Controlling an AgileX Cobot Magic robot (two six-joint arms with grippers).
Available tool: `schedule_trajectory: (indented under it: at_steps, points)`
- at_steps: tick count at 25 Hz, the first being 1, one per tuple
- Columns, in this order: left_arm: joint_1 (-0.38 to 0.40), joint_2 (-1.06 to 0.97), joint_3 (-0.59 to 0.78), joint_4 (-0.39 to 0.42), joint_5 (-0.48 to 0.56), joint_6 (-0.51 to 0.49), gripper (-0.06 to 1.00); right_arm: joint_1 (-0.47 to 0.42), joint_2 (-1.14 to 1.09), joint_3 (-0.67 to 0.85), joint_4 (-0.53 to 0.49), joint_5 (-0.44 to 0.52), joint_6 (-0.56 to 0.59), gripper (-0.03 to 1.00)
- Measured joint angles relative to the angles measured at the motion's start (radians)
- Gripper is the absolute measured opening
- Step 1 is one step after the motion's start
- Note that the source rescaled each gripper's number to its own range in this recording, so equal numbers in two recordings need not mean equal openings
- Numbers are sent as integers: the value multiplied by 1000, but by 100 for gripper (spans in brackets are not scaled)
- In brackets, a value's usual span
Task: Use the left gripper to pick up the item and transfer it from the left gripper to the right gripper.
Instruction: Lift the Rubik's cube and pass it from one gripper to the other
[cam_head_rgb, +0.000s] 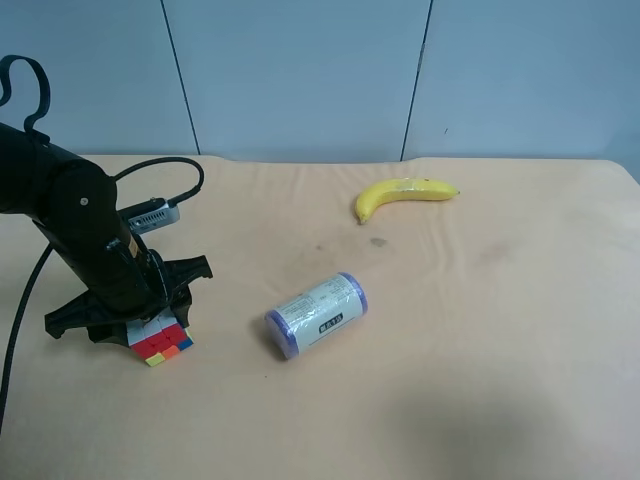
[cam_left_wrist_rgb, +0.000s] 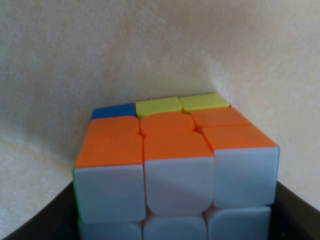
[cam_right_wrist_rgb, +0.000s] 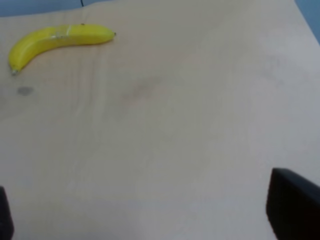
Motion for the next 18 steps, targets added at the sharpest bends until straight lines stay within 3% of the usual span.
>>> schedule_trajectory:
  at_steps: [10,13,18]
  points:
    - [0,-159,0,1,-3,29,0,0,0,0,0,0,0,100]
    - [0,-240,0,1,1,104,0,0,0,0,0,0,0,100]
    - [0,-366,0,-11,26,310,0,0,0,0,0,0,0,100]
